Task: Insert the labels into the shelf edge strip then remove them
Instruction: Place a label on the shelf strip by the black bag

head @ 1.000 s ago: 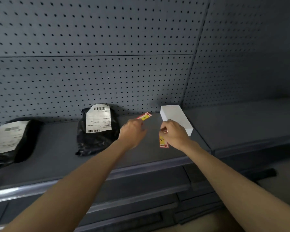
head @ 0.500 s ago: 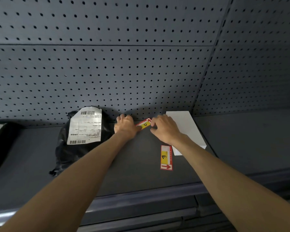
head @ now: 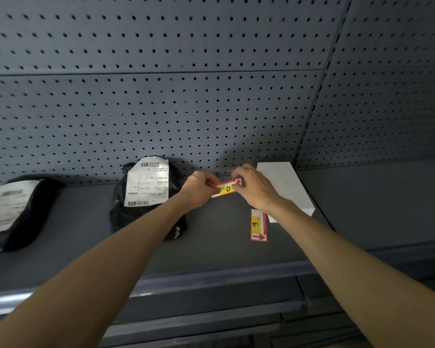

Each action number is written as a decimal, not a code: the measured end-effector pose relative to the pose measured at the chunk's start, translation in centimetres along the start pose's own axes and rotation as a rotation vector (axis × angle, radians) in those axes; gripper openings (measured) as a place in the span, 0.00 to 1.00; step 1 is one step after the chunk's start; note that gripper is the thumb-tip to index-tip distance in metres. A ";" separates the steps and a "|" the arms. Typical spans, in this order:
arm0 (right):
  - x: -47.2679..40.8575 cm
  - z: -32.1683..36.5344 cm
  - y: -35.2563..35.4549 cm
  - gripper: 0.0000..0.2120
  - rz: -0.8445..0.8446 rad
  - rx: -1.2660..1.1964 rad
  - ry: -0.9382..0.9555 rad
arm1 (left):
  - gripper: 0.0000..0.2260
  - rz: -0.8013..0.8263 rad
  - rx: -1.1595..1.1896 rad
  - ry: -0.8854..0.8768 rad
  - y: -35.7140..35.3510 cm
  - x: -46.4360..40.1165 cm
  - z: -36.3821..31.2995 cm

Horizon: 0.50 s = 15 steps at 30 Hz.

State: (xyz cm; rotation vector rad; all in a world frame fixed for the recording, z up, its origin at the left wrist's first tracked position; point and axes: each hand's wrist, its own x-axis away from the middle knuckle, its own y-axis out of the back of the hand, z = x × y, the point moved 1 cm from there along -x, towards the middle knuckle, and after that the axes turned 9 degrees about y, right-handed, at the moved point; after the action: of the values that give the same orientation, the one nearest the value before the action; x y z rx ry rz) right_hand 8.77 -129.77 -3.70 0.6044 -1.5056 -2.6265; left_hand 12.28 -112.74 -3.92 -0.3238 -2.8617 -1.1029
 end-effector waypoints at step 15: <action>10.2 15.8 -4.3 0.05 -0.053 -0.300 -0.003 | 0.03 -0.067 -0.063 -0.059 8.4 18.2 7.0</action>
State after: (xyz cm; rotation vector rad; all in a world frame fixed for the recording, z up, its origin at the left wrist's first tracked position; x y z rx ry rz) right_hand -5.74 -116.96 -3.38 0.6192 -1.0754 -2.8140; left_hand -3.56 -98.80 -1.25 -0.2706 -2.9136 -1.2178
